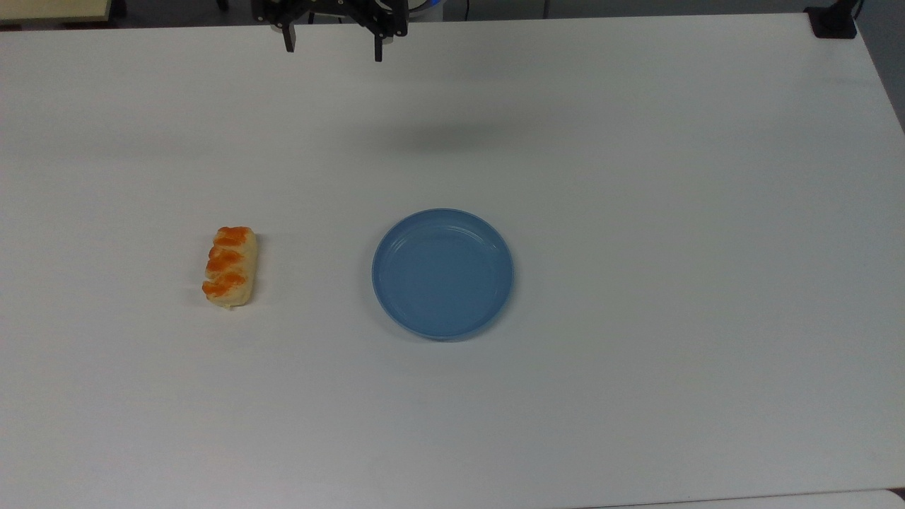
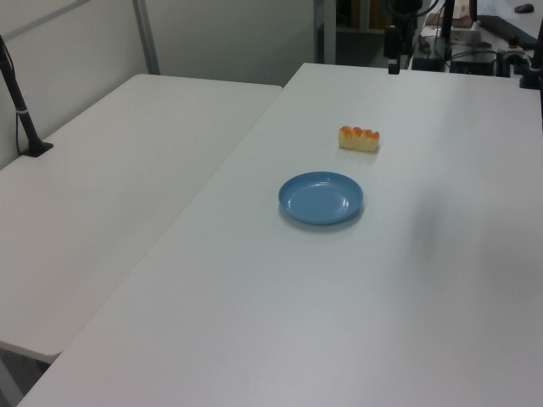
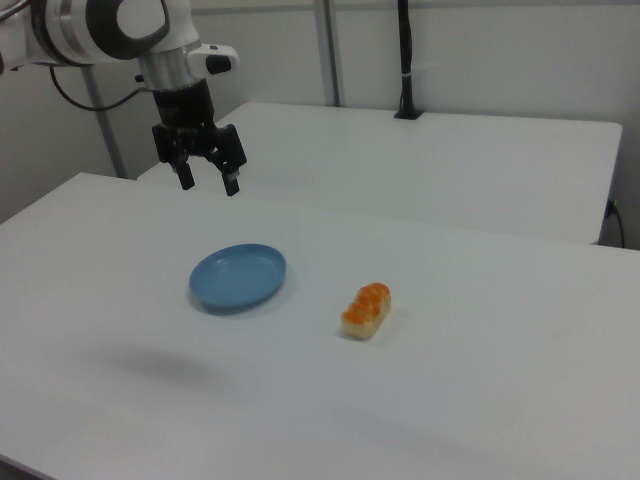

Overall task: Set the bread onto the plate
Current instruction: 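Move the open gripper over the orange-topped bread roll and lower it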

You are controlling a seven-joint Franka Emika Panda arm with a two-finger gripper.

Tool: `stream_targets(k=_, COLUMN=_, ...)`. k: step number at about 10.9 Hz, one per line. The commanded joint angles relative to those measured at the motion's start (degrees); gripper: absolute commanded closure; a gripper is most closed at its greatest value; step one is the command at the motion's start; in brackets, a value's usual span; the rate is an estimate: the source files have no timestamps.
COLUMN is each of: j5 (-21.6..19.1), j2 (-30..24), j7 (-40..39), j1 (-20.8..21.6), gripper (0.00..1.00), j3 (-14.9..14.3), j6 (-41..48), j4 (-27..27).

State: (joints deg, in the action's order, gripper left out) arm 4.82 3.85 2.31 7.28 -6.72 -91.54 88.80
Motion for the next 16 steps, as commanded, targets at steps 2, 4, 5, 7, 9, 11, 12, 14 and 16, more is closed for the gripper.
stream_targets(k=2, j5=-0.4, j2=-1.7, j7=0.9, j1=-0.2, gripper=0.0, j3=-0.2, j6=-0.3, j4=1.6)
stream_targets(k=4, j5=-0.4, j2=-1.7, j7=0.9, j1=-0.2, gripper=0.0, j3=-0.2, j6=0.2, j4=1.6)
stream_targets(k=5, j5=-0.5, j2=-1.6, j7=0.9, j1=-0.2, gripper=0.0, j3=-0.2, j6=-0.2, j4=1.6)
stream_targets(k=7, j5=-0.6, j2=-0.8, j7=0.2, j1=-0.8, gripper=0.0, j3=-0.2, j6=-1.4, j4=1.4)
stream_targets(k=9, j5=-0.6, j2=0.9, j7=-0.7, j1=-2.0, gripper=0.0, j3=-0.2, j6=-6.6, j4=1.7)
stream_targets(k=11, j5=-0.6, j2=4.7, j7=-1.5, j1=-3.8, gripper=0.0, j3=-0.2, j6=-10.6, j4=1.4)
stream_targets(k=12, j5=-0.5, j2=6.3, j7=-1.5, j1=-5.2, gripper=0.0, j3=-0.2, j6=-14.0, j4=1.5)
stream_targets(k=14, j5=-0.6, j2=11.2, j7=-2.0, j1=-8.8, gripper=0.0, j3=-0.2, j6=-18.7, j4=1.4)
stream_targets(k=16, j5=-0.2, j2=17.3, j7=-4.4, j1=-12.5, gripper=0.0, j3=-0.2, j6=-25.1, j4=1.3)
